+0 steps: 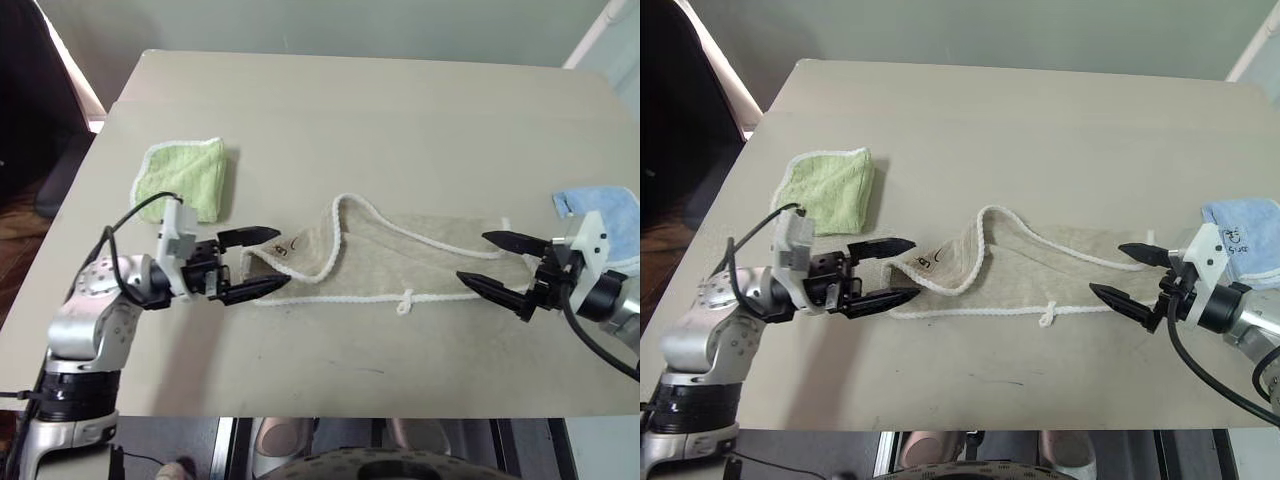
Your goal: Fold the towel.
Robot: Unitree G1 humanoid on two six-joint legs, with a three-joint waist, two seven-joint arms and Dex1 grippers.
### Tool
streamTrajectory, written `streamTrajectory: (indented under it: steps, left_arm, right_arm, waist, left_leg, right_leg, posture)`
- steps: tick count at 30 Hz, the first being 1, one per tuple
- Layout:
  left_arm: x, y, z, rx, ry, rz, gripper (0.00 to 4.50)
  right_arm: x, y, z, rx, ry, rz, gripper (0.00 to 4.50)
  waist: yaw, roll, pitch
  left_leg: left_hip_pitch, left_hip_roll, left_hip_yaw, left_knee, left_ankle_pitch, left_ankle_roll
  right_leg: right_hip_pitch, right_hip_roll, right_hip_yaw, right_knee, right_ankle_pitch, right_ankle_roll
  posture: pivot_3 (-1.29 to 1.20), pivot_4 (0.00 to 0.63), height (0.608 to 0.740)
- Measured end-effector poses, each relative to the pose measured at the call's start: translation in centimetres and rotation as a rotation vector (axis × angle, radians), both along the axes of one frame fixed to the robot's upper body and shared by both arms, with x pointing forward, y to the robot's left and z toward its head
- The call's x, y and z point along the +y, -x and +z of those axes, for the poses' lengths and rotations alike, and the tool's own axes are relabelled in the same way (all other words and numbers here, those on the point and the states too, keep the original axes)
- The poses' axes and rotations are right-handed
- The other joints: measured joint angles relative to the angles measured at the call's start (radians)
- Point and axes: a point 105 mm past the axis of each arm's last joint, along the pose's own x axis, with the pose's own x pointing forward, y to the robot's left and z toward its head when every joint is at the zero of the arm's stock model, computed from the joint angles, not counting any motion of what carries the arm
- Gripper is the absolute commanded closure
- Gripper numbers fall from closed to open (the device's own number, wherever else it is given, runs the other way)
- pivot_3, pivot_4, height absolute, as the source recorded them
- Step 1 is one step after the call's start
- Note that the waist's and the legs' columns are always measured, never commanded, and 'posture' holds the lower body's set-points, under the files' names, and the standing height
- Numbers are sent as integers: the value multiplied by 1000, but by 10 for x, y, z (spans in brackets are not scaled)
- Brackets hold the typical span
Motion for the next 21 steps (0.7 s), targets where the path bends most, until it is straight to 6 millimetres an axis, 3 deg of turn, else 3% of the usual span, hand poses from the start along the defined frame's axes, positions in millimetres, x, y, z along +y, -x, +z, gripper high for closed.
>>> streamTrajectory:
  steps: [8, 12, 21]
  left_arm:
    - [-11, -5, 4, -21, -1, -10, 10]
    - [-14, -7, 7, -39, 4, -7, 10]
    - [-23, -12, 13, -99, 21, -7, 10]
  right_arm:
    - [-3, 0, 1, -8, 19, -14, 0]
    - [-17, -10, 2, -74, 108, -72, 0]
    - [-42, -27, -22, -161, 299, -122, 0]
  waist:
    - [0, 0, 0]
    - [0, 0, 0]
    - [0, 1, 0]
  left_leg:
    - [0, 0, 0, 0, 0, 0]
    - [0, 0, 0, 0, 1, 2]
    - [0, 0, 0, 0, 1, 4]
  right_leg:
    - [0, 0, 0, 1, 0, 0]
    - [0, 0, 0, 1, 0, 0]
    - [0, 0, 0, 1, 1, 1]
  posture:
    - [0, 150, 728]
    - [0, 150, 728]
    - [0, 150, 728]
